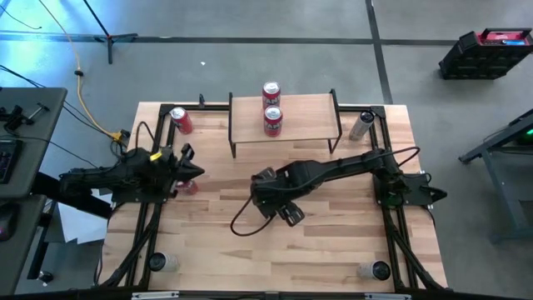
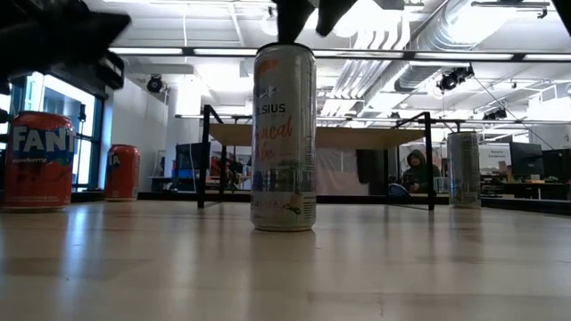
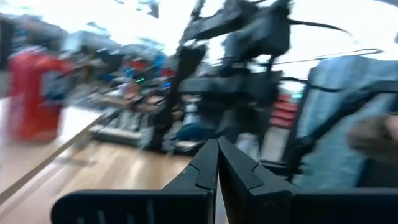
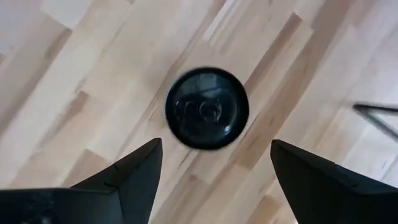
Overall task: Place canned beverage on shelf
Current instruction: Put the white yellow soda can on the shelf
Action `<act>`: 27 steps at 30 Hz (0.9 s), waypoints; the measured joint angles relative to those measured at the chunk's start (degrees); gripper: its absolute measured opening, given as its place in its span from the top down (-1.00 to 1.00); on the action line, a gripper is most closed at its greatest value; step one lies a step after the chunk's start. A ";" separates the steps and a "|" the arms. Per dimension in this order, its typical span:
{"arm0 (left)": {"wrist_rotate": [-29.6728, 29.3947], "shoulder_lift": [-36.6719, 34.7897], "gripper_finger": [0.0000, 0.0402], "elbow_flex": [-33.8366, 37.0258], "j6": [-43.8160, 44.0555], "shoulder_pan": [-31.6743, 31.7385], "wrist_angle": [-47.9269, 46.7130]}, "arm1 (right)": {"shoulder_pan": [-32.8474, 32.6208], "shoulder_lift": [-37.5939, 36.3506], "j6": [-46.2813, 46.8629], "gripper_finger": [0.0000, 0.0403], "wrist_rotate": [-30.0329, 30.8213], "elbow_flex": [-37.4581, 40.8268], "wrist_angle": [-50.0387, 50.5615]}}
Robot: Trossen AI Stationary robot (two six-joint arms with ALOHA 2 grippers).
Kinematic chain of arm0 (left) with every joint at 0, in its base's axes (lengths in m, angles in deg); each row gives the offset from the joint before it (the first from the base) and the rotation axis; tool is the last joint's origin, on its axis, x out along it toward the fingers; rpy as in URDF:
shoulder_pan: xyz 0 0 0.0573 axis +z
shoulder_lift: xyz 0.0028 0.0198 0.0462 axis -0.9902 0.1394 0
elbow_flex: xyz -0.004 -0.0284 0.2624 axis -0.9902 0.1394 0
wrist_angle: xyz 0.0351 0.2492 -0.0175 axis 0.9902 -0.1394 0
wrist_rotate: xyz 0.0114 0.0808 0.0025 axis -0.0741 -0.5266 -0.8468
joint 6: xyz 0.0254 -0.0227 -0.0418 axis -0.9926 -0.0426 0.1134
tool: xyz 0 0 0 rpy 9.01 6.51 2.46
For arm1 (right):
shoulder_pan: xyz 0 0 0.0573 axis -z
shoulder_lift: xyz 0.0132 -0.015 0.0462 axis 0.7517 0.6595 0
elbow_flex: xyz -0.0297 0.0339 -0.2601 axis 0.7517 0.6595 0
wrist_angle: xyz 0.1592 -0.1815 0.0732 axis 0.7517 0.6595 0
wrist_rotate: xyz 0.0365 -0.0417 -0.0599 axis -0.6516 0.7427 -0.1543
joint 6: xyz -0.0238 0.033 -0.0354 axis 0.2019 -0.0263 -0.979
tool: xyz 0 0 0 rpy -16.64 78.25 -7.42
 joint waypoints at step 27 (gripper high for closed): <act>-3.82 37.40 0.98 -2.01 -10.33 -26.56 41.91 | -10.97 0.06 30.14 -0.41 -2.25 0.68 -3.78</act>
